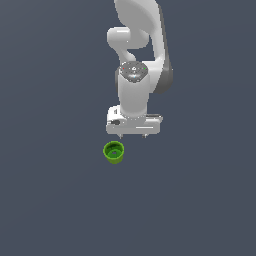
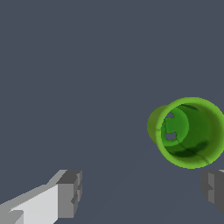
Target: Pick up the object and move it to a goal position.
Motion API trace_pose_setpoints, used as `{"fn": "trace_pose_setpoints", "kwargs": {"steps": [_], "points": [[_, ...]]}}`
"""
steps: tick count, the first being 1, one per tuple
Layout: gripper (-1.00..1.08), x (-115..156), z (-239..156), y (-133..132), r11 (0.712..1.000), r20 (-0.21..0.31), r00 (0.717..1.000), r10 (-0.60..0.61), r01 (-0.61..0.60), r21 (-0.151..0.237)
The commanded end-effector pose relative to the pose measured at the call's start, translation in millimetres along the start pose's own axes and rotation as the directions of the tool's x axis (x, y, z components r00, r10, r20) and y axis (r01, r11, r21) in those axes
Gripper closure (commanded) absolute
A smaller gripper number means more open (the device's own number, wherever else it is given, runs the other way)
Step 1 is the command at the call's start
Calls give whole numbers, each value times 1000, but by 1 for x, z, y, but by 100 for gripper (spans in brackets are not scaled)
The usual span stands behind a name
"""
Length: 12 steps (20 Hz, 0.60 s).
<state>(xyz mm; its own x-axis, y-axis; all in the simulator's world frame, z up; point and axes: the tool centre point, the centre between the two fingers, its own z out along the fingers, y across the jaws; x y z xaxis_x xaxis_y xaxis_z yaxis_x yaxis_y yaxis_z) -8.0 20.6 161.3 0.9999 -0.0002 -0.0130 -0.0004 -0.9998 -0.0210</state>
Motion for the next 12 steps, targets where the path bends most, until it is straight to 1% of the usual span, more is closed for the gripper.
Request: {"fn": "trace_pose_setpoints", "kwargs": {"steps": [1, 7, 12], "points": [[-20, 0, 0, 0, 1000, 0, 1000, 0, 0, 0], [-20, 0, -8, -4, 1000, -1, 1000, -4, 4, 10], [-20, 1, -6, -3, 1000, -5, 1000, 4, -4, 8]]}}
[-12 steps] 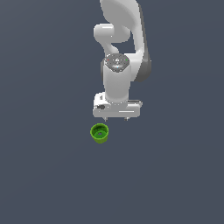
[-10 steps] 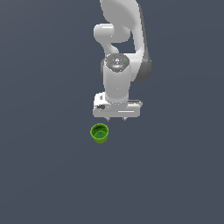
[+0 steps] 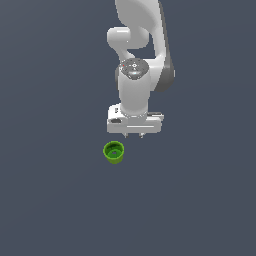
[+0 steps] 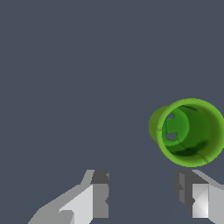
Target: Pick up the object and move it to a goal position.
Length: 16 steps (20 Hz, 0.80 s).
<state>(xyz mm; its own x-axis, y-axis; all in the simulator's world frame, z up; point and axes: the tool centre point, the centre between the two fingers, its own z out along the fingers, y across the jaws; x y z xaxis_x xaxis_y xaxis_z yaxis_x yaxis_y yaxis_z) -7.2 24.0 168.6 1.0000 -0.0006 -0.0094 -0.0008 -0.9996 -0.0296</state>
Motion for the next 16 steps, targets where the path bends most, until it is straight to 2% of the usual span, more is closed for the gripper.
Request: {"fn": "trace_pose_setpoints", "kwargs": {"steps": [1, 9, 16], "points": [[-20, 1, 2, 1, 1000, -5, 1000, 9, -9, -2], [-20, 8, 15, 10, 995, -53, 994, 91, -93, -21], [-20, 19, 36, 26, 973, -140, 965, 219, -227, -37]]}}
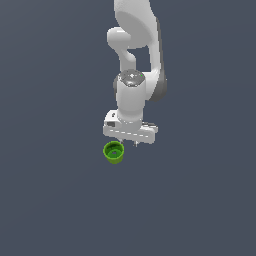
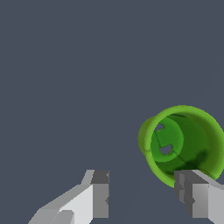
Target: Pick up the object and move it to a goal position.
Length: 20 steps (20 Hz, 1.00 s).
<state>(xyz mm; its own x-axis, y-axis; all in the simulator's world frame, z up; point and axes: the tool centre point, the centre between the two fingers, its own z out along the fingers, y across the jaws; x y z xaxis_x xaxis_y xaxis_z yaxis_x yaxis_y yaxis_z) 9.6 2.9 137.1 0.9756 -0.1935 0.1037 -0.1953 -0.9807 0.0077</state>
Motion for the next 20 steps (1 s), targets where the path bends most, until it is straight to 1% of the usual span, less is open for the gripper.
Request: {"fn": "trace_pose_setpoints", "kwargs": {"steps": [1, 6, 11, 15, 20], "points": [[-20, 4, 9, 5, 998, -36, 998, 55, -55, -9], [-20, 11, 23, 14, 988, -106, 983, 150, -153, -14], [-20, 16, 32, 21, 976, -155, 965, 212, -216, -10], [-20, 18, 36, 24, 969, -179, 954, 241, -246, -5], [-20, 18, 38, 25, 966, -189, 949, 254, -259, -3]]}}
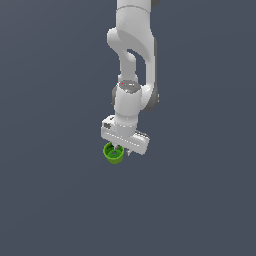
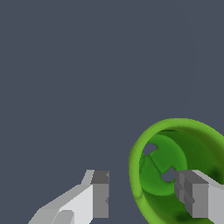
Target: Pick up the object and move it to a goal position.
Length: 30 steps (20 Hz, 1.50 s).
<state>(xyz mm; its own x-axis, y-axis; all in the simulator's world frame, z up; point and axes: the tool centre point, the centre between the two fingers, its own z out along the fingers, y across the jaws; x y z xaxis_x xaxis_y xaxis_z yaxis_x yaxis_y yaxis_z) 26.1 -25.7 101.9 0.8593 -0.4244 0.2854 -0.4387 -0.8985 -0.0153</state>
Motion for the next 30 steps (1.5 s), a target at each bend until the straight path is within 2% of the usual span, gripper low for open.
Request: {"fn": "trace_pose_setpoints", "kwargs": {"steps": [1, 15, 16, 30], "points": [[-20, 0, 0, 0, 1000, 0, 1000, 0, 0, 0], [-20, -1, 29, 1, 1000, -3, 1000, 4, -4, 1], [108, -1, 29, 1, 1000, -3, 1000, 4, -4, 1], [108, -1, 25, 0, 1000, -3, 1000, 4, -4, 1]]}}
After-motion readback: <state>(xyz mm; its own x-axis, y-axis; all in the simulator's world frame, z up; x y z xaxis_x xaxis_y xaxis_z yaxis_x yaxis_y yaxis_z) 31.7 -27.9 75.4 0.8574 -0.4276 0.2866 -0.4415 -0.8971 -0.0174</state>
